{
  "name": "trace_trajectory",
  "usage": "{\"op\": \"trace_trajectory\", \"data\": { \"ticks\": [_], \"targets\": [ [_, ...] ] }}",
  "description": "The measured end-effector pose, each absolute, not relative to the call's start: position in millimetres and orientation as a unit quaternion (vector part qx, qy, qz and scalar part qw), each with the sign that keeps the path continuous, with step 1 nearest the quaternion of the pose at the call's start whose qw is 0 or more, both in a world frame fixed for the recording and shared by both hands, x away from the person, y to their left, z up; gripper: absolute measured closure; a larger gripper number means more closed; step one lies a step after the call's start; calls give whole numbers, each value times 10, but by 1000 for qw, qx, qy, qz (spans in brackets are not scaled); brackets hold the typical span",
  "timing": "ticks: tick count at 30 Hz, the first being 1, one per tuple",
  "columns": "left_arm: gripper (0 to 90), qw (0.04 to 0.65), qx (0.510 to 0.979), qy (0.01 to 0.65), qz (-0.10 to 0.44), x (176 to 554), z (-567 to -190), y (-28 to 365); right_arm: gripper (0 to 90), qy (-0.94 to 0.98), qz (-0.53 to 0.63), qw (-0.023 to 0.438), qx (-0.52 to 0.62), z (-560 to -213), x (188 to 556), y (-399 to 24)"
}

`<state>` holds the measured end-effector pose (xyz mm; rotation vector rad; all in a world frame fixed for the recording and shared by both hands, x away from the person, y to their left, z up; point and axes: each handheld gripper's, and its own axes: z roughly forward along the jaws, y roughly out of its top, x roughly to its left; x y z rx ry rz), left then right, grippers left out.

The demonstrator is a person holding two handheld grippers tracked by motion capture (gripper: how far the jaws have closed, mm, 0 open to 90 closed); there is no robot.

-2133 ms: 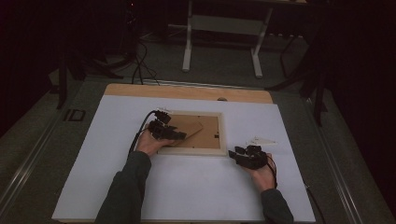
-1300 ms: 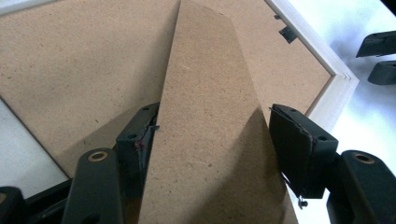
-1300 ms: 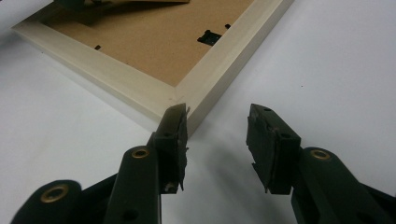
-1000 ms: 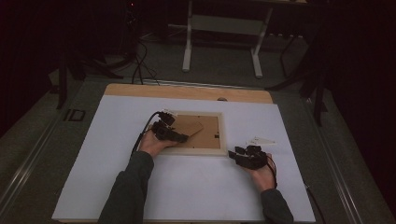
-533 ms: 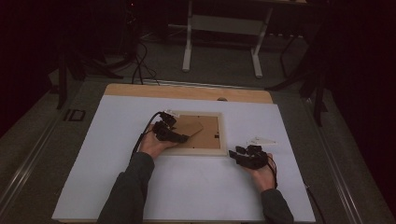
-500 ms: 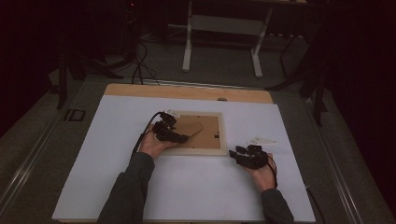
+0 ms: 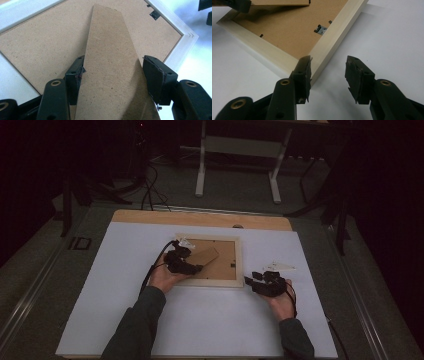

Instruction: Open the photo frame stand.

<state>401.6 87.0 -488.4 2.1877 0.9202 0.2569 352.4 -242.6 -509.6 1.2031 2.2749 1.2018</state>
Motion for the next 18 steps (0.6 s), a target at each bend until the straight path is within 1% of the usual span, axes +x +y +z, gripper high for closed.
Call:
{"op": "trace_trajectory", "data": {
  "ticks": [15, 18],
  "targets": [
    [410, 379, 847, 340, 152, 3818, -4823, 830, 538, 794, 417, 156, 413, -4970, 3661, -2374],
    [410, 382, 845, 336, 161, 3780, -4821, 823, 533, 792, 420, 151, 417, -4945, 3723, -2365]
  ]
}}
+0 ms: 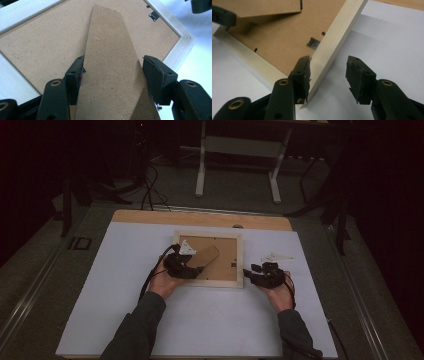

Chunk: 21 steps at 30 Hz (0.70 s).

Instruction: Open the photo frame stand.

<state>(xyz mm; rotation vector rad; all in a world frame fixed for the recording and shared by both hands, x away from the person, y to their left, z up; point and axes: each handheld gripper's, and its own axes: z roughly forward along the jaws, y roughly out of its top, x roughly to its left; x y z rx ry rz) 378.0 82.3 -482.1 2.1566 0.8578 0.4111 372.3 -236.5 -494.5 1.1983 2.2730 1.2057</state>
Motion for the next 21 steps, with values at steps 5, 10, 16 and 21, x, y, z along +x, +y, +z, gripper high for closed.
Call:
{"op": "trace_trajectory", "data": {
  "ticks": [5, 10, 16, 21],
  "targets": [
    [410, 386, 843, 334, 171, 3731, -4810, 815, 516, 792, 417, 149, 420, -4907, 3816, -2321],
    [410, 382, 845, 327, 185, 3690, -4791, 794, 512, 792, 419, 144, 421, -4855, 3925, -2261],
    [409, 383, 845, 314, 200, 3632, -4767, 756, 465, 791, 421, 131, 424, -4829, 4073, -2212],
    [409, 385, 846, 301, 214, 3581, -4757, 735, 374, 786, 428, 118, 430, -4812, 4213, -2169]
  ]
}}
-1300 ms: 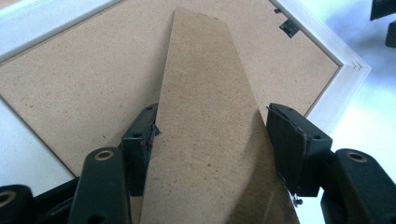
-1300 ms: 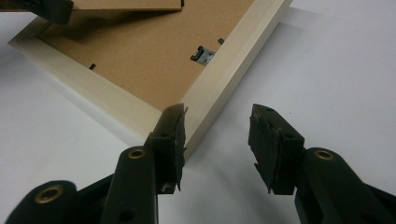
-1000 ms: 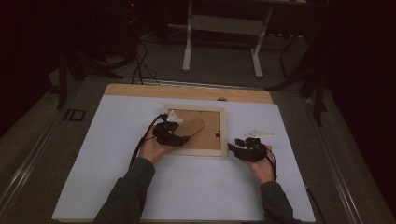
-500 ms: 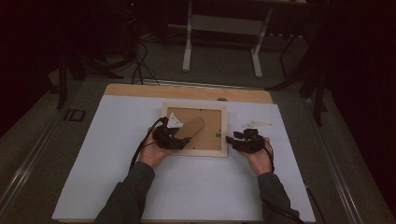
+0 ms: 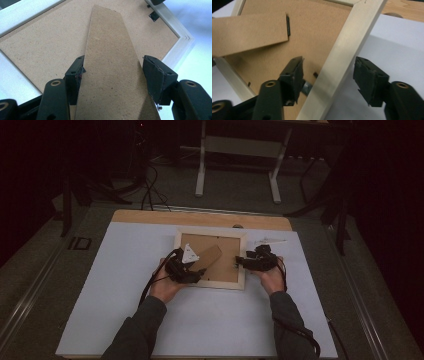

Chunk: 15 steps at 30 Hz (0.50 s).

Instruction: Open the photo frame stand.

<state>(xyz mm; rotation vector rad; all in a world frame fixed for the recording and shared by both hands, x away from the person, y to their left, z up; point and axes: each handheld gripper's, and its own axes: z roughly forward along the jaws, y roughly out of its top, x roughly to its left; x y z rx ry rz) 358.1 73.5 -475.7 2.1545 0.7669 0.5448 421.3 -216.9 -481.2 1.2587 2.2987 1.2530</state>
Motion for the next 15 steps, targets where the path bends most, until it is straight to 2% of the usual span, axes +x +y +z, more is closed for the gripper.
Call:
{"op": "trace_trajectory", "data": {
  "ticks": [8, 15],
  "targets": [
    [409, 395, 842, 294, 221, 3540, -4768, 753, 362, 782, 437, 101, 433, -4812, 4267, -2201],
    [409, 411, 841, 270, 226, 3483, -4780, 749, 383, 771, 457, 55, 440, -4855, 4340, -2255]
  ]
}}
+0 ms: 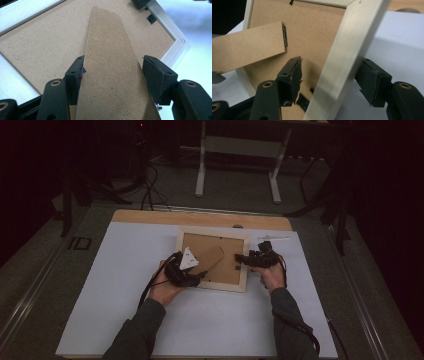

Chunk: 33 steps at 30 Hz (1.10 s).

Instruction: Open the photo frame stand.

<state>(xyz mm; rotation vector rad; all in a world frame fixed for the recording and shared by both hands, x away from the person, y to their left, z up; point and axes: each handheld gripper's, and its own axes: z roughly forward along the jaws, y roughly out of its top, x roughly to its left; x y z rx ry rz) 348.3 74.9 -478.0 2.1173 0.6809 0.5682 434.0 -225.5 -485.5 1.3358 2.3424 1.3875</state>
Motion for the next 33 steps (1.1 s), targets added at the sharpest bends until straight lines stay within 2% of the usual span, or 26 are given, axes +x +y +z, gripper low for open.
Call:
{"op": "trace_trajectory", "data": {
  "ticks": [3, 10, 13, 17, 18, 21, 23, 33],
  "targets": [
    [409, 413, 842, 266, 225, 3473, -4777, 735, 376, 771, 456, 54, 440, -4859, 4341, -2253],
    [417, 466, 829, 268, 155, 3518, -4746, 849, 480, 752, 486, 21, 445, -4872, 4307, -2387],
    [421, 470, 829, 273, 135, 3541, -4749, 862, 506, 747, 497, 13, 441, -4881, 4287, -2415],
    [506, 496, 807, 313, 68, 3629, -4765, 915, 540, 738, 517, 3, 433, -4878, 4263, -2432],
    [534, 490, 807, 322, 64, 3645, -4763, 915, 542, 740, 516, 2, 431, -4875, 4258, -2426],
    [544, 481, 811, 329, 55, 3665, -4760, 917, 543, 743, 513, 5, 430, -4868, 4254, -2415],
    [553, 472, 813, 338, 40, 3688, -4751, 942, 583, 738, 514, 17, 437, -4851, 4247, -2435],
    [616, 458, 824, 332, 7, 3704, -4731, 956, 589, 744, 513, 29, 427, -4802, 4221, -2386]
  ]
}}
